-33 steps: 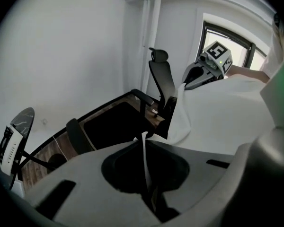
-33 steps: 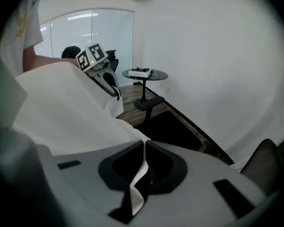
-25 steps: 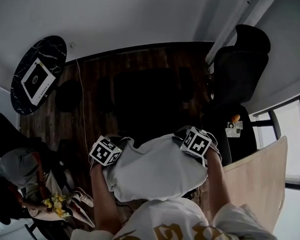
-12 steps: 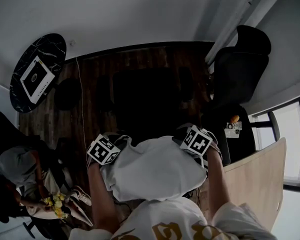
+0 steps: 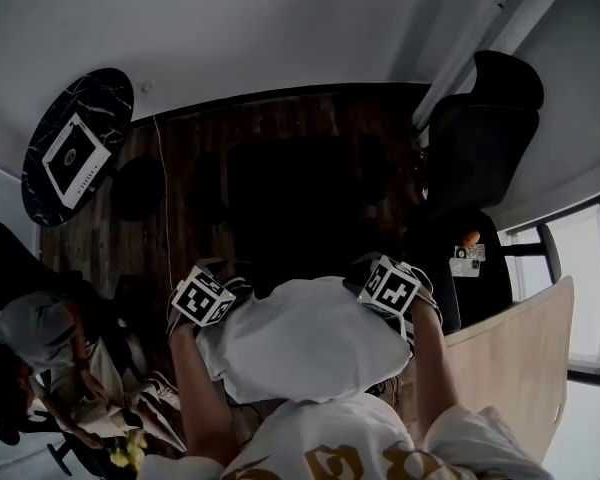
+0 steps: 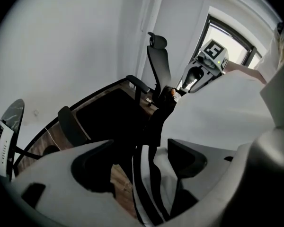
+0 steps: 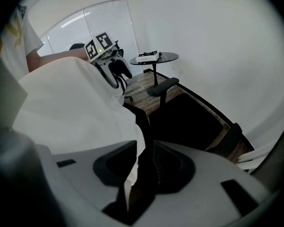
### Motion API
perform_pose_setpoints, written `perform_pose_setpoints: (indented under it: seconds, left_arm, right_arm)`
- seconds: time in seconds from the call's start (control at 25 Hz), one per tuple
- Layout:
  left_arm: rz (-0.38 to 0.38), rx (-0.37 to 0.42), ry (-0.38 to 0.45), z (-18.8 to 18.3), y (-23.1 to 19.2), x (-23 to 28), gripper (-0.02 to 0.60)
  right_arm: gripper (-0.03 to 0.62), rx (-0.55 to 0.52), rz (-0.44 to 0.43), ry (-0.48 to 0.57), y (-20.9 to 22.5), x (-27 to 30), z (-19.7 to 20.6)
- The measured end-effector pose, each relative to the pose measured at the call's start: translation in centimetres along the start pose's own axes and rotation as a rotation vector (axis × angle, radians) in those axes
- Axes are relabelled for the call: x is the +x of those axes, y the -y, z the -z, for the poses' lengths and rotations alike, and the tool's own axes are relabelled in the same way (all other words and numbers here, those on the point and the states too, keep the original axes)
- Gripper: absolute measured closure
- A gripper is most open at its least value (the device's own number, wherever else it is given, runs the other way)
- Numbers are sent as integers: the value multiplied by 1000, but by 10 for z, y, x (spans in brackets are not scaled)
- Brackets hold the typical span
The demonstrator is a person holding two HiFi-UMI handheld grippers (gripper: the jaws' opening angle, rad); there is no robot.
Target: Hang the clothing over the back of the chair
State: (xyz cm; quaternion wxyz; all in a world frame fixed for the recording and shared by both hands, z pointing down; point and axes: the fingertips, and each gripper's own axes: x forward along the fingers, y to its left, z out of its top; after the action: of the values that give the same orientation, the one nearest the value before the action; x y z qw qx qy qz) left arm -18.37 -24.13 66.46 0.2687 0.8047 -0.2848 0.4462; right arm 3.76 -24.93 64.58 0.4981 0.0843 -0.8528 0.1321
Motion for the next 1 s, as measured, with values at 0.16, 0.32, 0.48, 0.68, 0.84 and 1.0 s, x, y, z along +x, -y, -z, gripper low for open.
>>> perform_pose_setpoints:
  seconds: [0.16, 0.32, 0.48, 0.68, 0.84, 1.0]
  left_arm:
    - [16, -32, 70, -11, 4, -8, 244]
    - [25, -78, 167, -28, 4, -22, 244]
    - [-15, -79, 226, -35, 6, -38, 251]
    - [-113, -56, 298, -44, 1, -70, 466]
    - [-241, -24, 368, -49, -3, -93, 560]
    - [-280, -27, 367, -44, 2, -101, 560]
  right_arm:
    - [477, -30, 24, 6, 5, -4, -6]
    - [477, -30, 65, 30, 15, -13, -12]
    - [484, -50, 82, 56, 8, -24, -22]
    - [510, -57, 163, 87, 7, -46, -34]
    - [580, -33, 235, 129, 5, -63, -42]
    - [582, -24, 290, 171, 1, -80, -50]
